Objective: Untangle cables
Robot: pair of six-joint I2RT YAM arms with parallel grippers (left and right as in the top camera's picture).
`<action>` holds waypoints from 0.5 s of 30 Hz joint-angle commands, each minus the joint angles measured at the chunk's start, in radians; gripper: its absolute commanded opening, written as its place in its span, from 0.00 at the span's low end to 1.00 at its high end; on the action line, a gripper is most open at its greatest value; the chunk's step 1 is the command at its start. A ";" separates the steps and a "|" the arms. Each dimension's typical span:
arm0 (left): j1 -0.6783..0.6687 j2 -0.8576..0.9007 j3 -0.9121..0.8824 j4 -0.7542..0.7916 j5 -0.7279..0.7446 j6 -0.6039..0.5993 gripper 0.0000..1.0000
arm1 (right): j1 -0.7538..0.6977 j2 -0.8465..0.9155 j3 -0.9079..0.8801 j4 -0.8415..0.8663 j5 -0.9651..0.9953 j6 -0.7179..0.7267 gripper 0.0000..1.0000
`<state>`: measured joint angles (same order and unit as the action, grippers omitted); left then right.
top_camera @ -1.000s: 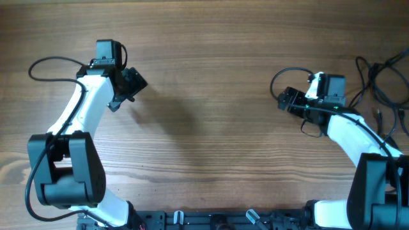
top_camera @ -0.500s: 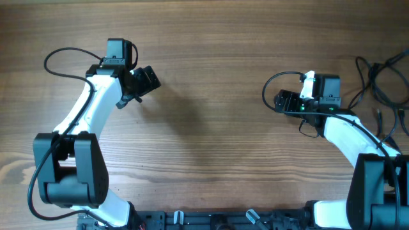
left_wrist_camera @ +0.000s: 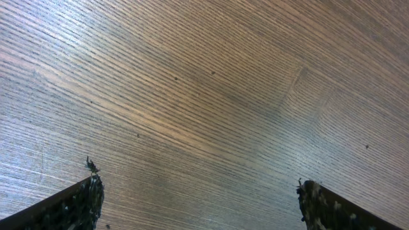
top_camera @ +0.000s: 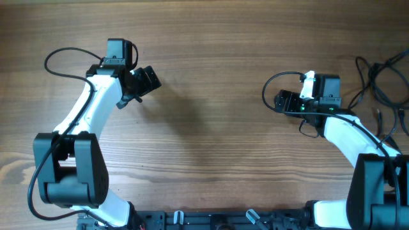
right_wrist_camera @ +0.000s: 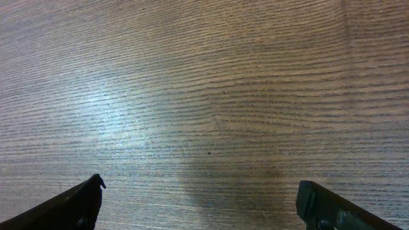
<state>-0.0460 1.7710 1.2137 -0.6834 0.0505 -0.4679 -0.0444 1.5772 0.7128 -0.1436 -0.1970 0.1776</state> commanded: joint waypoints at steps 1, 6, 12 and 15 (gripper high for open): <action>0.001 0.013 -0.006 0.003 0.005 0.019 1.00 | 0.002 0.005 -0.008 0.005 0.017 -0.014 1.00; 0.001 0.013 -0.006 0.003 0.005 0.019 1.00 | 0.002 0.005 -0.008 0.005 0.017 -0.014 0.99; 0.001 0.012 -0.006 0.003 0.005 0.019 1.00 | 0.002 0.005 -0.008 0.005 0.017 -0.014 1.00; 0.001 0.013 -0.006 0.003 0.005 0.019 1.00 | 0.002 0.005 -0.008 0.005 0.017 -0.013 1.00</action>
<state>-0.0460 1.7710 1.2137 -0.6834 0.0505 -0.4679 -0.0444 1.5772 0.7128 -0.1436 -0.1970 0.1776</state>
